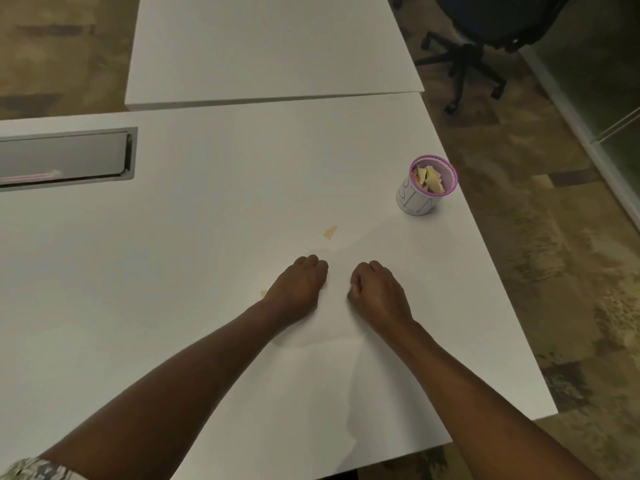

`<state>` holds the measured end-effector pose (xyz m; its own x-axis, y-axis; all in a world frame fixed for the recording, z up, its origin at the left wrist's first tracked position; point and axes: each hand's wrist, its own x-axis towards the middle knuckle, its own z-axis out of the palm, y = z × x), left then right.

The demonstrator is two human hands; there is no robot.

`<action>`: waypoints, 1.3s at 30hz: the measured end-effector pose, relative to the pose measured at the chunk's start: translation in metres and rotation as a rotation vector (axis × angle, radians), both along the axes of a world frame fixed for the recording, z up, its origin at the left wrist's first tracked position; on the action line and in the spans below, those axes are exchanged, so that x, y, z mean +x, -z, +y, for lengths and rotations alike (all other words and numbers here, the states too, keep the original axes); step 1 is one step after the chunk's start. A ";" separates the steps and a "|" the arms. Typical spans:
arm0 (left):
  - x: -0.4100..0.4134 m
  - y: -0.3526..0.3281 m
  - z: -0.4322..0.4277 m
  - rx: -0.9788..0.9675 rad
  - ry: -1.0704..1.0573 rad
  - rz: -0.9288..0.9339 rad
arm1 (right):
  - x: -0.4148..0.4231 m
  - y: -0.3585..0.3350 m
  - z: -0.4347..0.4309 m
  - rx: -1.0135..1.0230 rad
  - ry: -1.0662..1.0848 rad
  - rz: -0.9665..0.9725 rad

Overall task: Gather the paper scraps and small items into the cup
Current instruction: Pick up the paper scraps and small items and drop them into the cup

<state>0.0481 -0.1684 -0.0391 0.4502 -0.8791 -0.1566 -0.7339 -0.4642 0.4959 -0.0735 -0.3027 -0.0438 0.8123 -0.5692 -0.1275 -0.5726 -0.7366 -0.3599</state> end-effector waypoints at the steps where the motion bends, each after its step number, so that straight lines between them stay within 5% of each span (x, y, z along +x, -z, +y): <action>1: 0.002 0.000 0.001 -0.017 -0.027 0.056 | 0.002 -0.002 -0.001 0.068 0.038 -0.043; 8: 0.015 -0.005 0.008 -0.113 -0.283 0.326 | 0.027 -0.014 -0.011 0.320 0.138 -0.186; 14: 0.019 -0.012 0.009 -0.147 -0.467 0.505 | 0.061 -0.013 -0.025 0.279 0.071 -0.219; 27: 0.028 0.004 0.019 0.027 -0.008 0.149 | 0.087 -0.003 -0.036 -0.065 -0.327 -0.023; 39: 0.029 0.008 0.017 -0.054 0.150 -0.032 | 0.095 -0.009 -0.037 -0.141 -0.375 0.081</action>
